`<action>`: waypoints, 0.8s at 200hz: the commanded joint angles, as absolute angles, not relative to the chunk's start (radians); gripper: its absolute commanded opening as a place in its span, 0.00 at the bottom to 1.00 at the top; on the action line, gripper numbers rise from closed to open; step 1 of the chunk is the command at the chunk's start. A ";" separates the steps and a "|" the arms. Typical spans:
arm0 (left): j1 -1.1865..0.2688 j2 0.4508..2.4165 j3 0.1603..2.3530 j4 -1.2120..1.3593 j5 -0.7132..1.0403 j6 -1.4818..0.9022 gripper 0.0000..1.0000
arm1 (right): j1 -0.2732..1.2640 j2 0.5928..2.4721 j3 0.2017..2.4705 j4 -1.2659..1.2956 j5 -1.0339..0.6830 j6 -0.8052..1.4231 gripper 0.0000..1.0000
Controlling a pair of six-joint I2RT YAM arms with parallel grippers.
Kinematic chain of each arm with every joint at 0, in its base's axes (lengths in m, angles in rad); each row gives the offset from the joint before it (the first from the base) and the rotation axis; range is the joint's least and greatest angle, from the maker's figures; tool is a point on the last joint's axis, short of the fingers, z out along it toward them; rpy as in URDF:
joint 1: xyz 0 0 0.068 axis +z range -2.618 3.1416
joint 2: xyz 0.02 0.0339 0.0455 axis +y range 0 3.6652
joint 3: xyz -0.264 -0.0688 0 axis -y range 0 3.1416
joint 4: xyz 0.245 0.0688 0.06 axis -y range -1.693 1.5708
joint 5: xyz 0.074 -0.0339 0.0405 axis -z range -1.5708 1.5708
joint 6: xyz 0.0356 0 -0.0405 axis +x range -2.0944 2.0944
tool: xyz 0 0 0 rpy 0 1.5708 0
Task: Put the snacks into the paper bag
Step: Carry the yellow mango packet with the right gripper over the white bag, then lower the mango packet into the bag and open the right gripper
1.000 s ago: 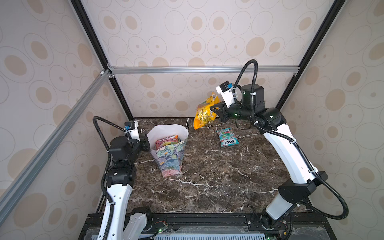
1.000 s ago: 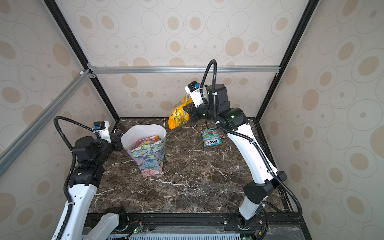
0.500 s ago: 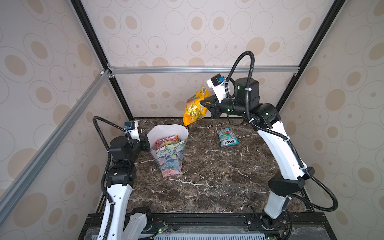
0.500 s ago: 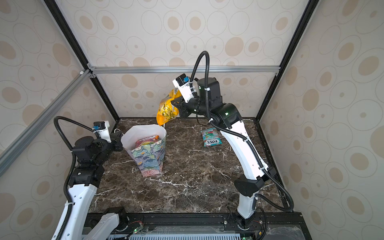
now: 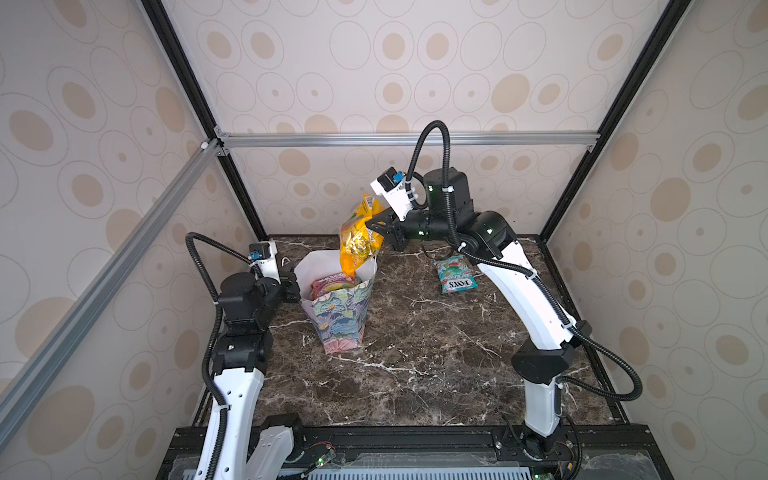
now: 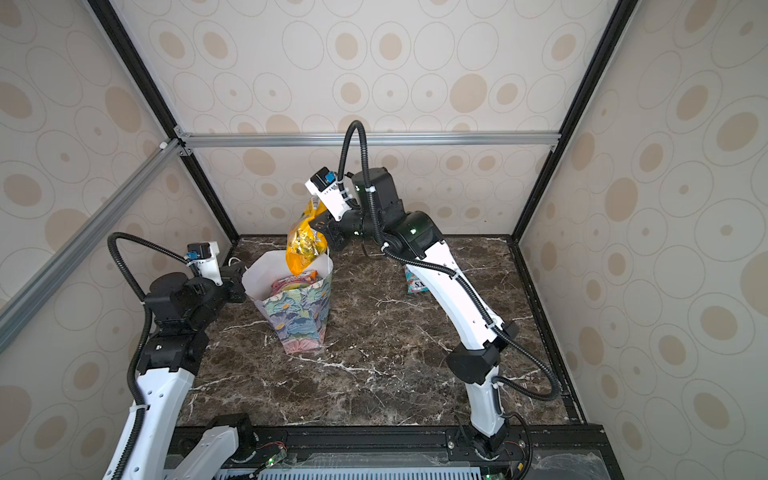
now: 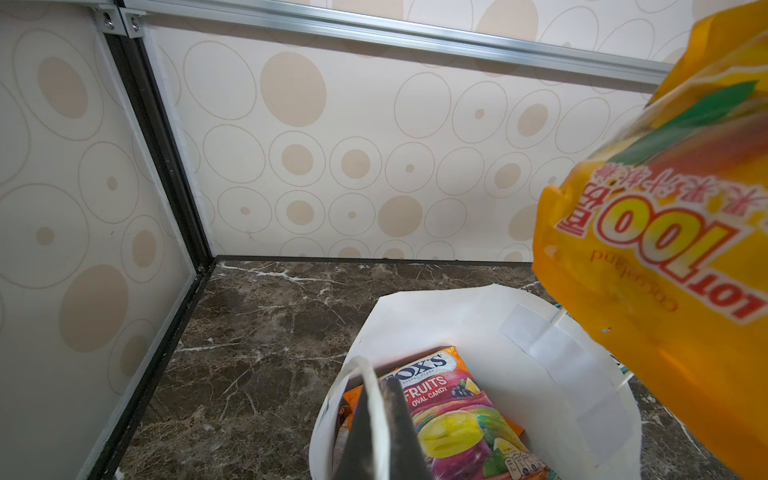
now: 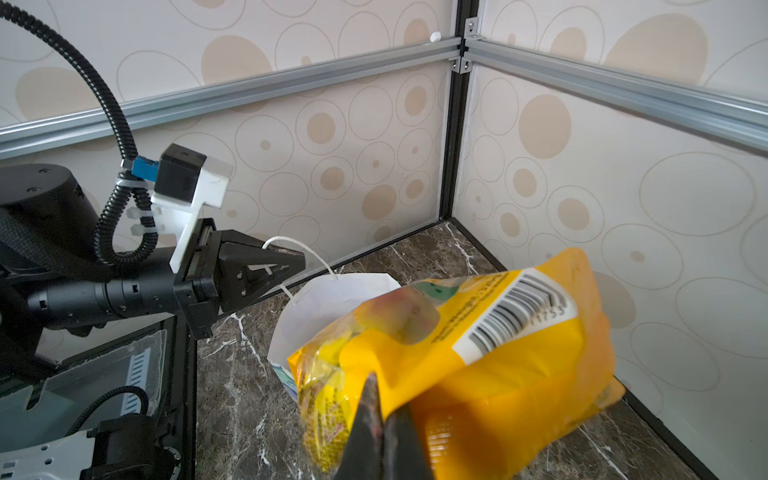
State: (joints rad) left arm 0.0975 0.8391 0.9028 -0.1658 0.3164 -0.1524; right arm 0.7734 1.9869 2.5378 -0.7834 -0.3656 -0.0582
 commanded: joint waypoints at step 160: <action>0.105 0.820 0.917 -0.146 0.321 -0.147 0.00 | 0.844 2.190 2.663 -0.610 -0.402 -0.060 0.00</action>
State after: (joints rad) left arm 0.0978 0.8391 0.9028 -0.1658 0.3157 -0.1524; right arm 0.8356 2.1769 2.6156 -0.7547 -0.3744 -0.0669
